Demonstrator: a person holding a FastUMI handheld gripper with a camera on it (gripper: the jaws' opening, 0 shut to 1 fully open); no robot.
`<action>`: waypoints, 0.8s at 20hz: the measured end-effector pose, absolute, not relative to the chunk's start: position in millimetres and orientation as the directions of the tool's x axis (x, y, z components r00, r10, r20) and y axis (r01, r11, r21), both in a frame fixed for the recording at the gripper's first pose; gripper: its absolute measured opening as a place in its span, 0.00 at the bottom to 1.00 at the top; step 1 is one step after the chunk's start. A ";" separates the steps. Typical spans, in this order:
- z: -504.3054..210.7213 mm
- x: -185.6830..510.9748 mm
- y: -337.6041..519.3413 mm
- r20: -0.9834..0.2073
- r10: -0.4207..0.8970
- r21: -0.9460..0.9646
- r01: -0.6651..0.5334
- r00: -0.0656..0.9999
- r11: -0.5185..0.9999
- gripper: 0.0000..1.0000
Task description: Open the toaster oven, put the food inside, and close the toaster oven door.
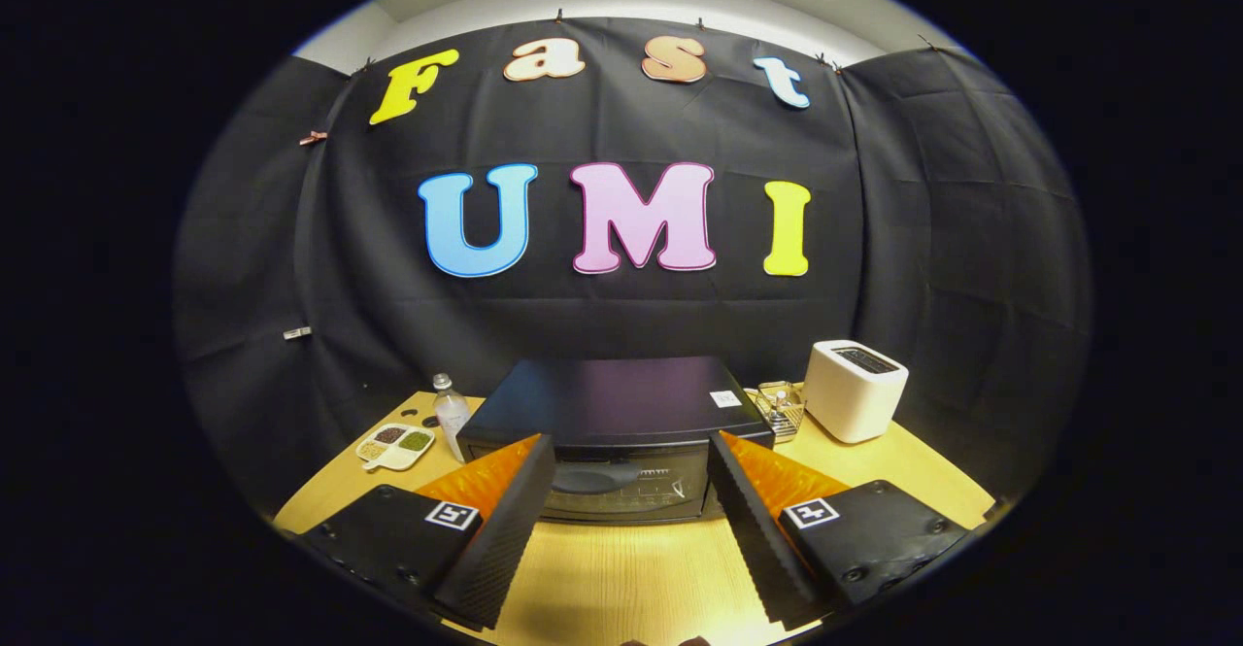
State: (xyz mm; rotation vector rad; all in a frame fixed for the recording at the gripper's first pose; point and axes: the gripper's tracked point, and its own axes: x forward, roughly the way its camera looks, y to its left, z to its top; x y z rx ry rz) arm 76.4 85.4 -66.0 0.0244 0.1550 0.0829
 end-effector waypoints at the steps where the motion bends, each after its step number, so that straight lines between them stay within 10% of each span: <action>1: -67.4 84.3 89.9 -0.152 0.085 0.017 -0.083 0.985 0.996 0.98; 16: -156.7 166.0 130.9 -0.312 0.047 -0.017 -0.055 0.949 0.998 0.98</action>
